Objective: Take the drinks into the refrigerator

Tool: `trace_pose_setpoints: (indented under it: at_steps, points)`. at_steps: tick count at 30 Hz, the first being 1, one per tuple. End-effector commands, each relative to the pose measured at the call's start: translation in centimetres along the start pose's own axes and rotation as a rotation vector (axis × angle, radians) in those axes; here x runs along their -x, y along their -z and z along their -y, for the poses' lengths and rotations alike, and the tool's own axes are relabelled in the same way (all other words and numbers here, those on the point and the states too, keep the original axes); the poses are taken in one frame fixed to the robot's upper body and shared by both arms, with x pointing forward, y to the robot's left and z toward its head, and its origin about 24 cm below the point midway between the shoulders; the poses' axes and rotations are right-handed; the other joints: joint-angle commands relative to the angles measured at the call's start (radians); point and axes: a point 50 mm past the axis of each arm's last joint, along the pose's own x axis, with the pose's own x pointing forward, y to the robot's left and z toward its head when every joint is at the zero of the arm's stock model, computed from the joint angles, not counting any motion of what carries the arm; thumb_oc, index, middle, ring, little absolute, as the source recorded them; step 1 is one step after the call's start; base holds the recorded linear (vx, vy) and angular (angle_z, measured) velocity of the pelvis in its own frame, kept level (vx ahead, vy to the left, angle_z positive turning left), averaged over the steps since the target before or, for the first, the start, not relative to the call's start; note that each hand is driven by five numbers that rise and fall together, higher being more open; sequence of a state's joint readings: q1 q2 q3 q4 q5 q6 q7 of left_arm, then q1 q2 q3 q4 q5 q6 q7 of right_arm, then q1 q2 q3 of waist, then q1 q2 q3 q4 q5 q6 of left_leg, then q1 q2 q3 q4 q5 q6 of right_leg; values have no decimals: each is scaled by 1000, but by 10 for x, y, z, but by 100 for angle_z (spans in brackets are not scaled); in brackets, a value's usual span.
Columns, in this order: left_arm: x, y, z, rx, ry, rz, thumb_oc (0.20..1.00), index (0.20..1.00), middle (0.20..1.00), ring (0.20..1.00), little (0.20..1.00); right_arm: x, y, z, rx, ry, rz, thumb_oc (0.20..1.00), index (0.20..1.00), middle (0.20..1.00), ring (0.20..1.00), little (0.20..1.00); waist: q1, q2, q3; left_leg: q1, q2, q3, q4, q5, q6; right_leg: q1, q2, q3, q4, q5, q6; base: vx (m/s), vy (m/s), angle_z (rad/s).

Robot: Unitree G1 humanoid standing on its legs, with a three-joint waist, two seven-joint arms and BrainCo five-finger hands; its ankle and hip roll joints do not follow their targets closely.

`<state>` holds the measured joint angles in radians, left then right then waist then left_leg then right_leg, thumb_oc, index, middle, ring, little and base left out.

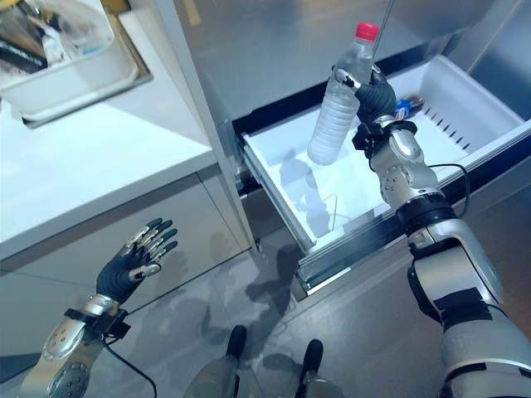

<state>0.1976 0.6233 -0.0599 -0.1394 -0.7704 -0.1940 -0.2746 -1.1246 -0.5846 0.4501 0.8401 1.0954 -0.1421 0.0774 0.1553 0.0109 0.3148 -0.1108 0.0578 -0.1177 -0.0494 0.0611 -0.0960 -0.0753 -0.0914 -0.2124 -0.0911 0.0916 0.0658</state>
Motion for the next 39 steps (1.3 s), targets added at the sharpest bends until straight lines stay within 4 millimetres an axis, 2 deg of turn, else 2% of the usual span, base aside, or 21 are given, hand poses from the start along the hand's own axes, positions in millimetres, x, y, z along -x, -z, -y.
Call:
trace_pose_setpoints:
  at_steps: [1, 4, 7, 9, 10, 15, 17, 18, 24, 31, 32, 39]
  points:
    - [-2, -32, 9, -55, 71, 133, 1000, 1000, 1000, 1000, 1000, -19, -72, -38, 56, -125, 251, 200, 200, 200, 200, 200, -24, -39, -25, 21, -87, -9, 43, -70, 102, -18, 14, -20, 147, -135, -8, -14, -1, 10]
    - [-3, -36, 11, -76, 75, 144, 1000, 1000, 1000, 1000, 1000, -20, -49, -36, 128, -118, 161, 200, 200, 200, 200, 200, -21, -25, 1, 6, -88, -10, 49, -67, 101, -39, 13, -18, 162, -138, -9, -17, 4, 5]
    - [-3, -38, 11, -87, 76, 151, 1000, 1000, 1000, 1000, 1000, -19, -40, -34, 181, -123, 115, 200, 200, 200, 200, 200, -23, -20, 12, 1, -88, -10, 52, -66, 101, -50, 14, -15, 170, -139, -9, -11, 1, 0]
    - [-2, -39, 10, -91, 70, 152, 1000, 1000, 1000, 1000, 1000, -18, -35, -28, 215, -105, 92, 200, 200, 200, 200, 200, -24, -15, 21, -5, -88, -10, 53, -64, 100, -57, 13, -14, 175, -141, -9, -18, -1, 0]
    - [-2, -42, 10, -103, 72, 160, 1000, 1000, 1000, 1000, 1000, -16, -29, -16, 271, -69, 55, 200, 200, 200, 200, 200, -23, -9, 32, -12, -88, -11, 56, -61, 99, -63, 11, -16, 179, -142, -9, 0, 0, 0]
    - [-3, -45, 8, -129, 81, 165, 1000, 1000, 1000, 1000, 1000, -8, -29, 16, 396, 25, -1, 200, 200, 200, 200, 200, -24, 2, 56, -24, -87, -17, 60, -55, 94, -78, 8, -27, 192, -147, -9, -23, -7, 5]
    - [-3, -46, 8, -134, 83, 167, 1000, 1000, 1000, 1000, 1000, -7, -29, 20, 415, 38, -10, 200, 200, 200, 200, 200, -25, 3, 59, -28, -86, -18, 61, -53, 94, -83, 8, -26, 196, -148, -9, -23, -6, 9]
    - [-3, -45, 8, -136, 85, 164, 1000, 1000, 1000, 1000, 1000, -3, -29, 35, 436, 103, -32, 200, 200, 200, 200, 200, -27, 5, 63, -28, -86, -19, 59, -52, 93, -85, 8, -26, 198, -149, -10, -21, -5, 5]
    - [-3, -44, 10, -143, 89, 148, 1000, 1000, 1000, 1000, 1000, 0, -31, 58, 474, 263, -83, 200, 200, 200, 200, 200, -32, 12, 74, -32, -86, -17, 54, -50, 93, -95, 7, -26, 198, -147, -10, -6, -2, 1]
    - [-3, -43, 9, -171, 83, 119, 1000, 1000, 1000, 1000, 1000, 0, -14, 60, 616, 294, -221, 200, 200, 200, 200, 200, -43, 14, 82, -36, -86, -17, 53, -45, 92, -104, 7, -24, 203, -148, -11, -5, 0, 0]
    - [0, -42, 8, -177, 68, 107, 1000, 1000, 1000, 1000, 1000, -1, -8, 56, 659, 292, -258, 200, 200, 200, 200, 200, -48, 14, 83, -36, -85, -16, 53, -46, 92, -106, 7, -23, 203, -147, -12, 0, 0, 0]
    - [1, -42, 6, -198, 55, 99, 1000, 1000, 1000, 1000, 1000, -5, 5, 43, 814, 221, -311, 200, 200, 200, 200, 200, -60, 11, 90, -41, -84, -11, 55, -44, 92, -110, 7, -19, 201, -143, -11, 0, 0, 0]
